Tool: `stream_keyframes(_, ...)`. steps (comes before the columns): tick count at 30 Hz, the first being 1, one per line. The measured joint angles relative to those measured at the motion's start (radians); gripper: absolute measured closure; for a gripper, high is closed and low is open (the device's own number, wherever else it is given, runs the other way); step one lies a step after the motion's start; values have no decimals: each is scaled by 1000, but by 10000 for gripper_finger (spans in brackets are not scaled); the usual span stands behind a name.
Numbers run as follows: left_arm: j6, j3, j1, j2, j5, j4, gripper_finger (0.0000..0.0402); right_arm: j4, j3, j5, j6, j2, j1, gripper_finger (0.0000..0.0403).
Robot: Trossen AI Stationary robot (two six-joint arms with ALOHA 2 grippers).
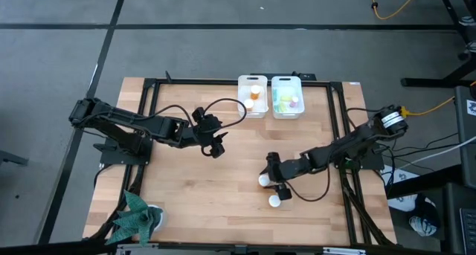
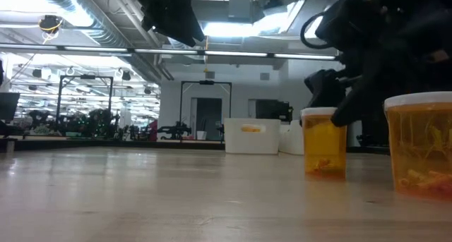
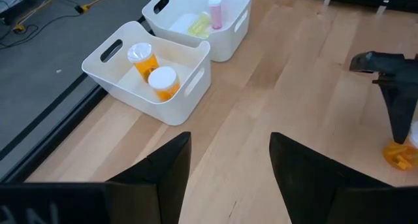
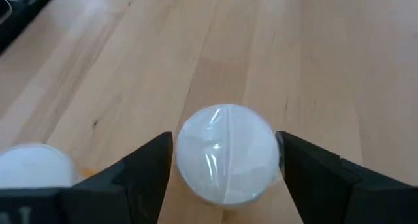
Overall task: Pick and place medicine bottles into bin by pill shape (circle, oval)
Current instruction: Put the large orange medicine pill bottle into the left white bin
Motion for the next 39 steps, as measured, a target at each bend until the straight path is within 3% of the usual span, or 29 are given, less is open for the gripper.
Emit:
stream_keyframes(9, 0, 0, 0, 0, 0, 0, 202, 28, 0, 9, 0, 18, 0, 133)
stream_keyframes(17, 0, 0, 0, 0, 0, 0, 202, 36, 0, 27, 1, 18, 0, 195)
stream_keyframes(22, 0, 0, 0, 0, 0, 0, 202, 14, 28, 92, -9, 5, -33, 196)
stream_keyframes(25, 0, 0, 0, 0, 0, 0, 202, -39, 86, 122, -75, -23, -85, 195)
stream_keyframes(31, 0, 0, 0, 0, 0, 0, 202, -211, 249, 317, -225, -85, -239, 192)
stream_keyframes(35, 0, 0, 0, 0, 0, 2, 202, -304, 354, 236, -258, -87, -396, 194)
stream_keyframes(39, 0, 0, 0, 0, 0, 1, 202, -297, 375, 176, -241, -82, -576, 192)
